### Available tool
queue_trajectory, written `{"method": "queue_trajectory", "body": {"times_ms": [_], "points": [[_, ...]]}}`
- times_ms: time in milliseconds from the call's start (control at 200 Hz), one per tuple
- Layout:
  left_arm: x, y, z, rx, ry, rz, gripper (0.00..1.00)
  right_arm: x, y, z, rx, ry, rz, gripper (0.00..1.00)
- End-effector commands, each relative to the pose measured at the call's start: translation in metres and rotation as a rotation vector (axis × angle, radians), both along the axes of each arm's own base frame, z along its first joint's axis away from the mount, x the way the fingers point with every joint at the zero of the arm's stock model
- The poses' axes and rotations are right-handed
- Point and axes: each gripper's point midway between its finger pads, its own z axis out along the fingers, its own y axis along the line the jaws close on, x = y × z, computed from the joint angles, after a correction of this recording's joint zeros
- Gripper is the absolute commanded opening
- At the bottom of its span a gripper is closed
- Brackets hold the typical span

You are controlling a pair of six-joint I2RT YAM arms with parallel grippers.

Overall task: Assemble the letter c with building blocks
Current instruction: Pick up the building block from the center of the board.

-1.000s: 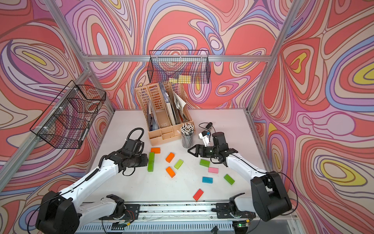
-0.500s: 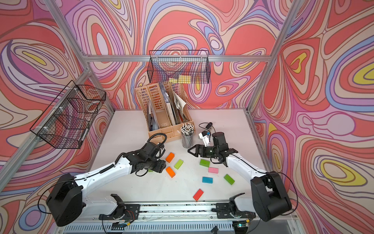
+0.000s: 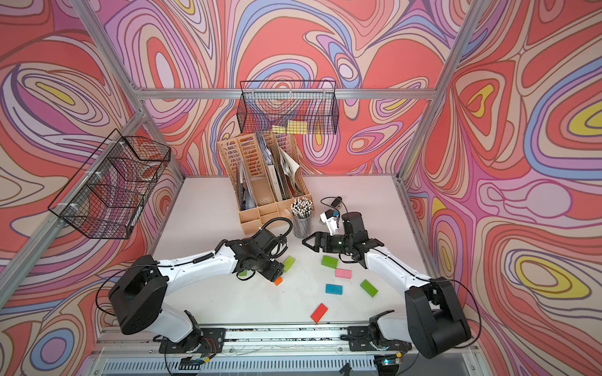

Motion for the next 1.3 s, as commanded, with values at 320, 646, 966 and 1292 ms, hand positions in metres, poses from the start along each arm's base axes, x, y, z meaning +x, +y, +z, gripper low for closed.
{"method": "queue_trajectory", "body": {"times_ms": [320,646,966,1292], "points": [[-0.019,-0.001,-0.006,0.062,0.053,-0.068,0.74,-0.002,0.0,0.0,-0.001,-0.013,0.001,0.88],[-0.019,0.0,-0.013,0.115,0.053,-0.064,0.76,-0.003,0.0,0.002,0.006,-0.018,0.005,0.88],[-0.014,0.01,-0.023,0.191,0.039,-0.04,0.69,-0.004,0.0,0.004,0.009,-0.02,0.007,0.88],[-0.02,0.03,-0.007,0.183,0.074,0.218,0.58,-0.004,0.0,0.003,0.005,-0.019,0.006,0.88]]}}
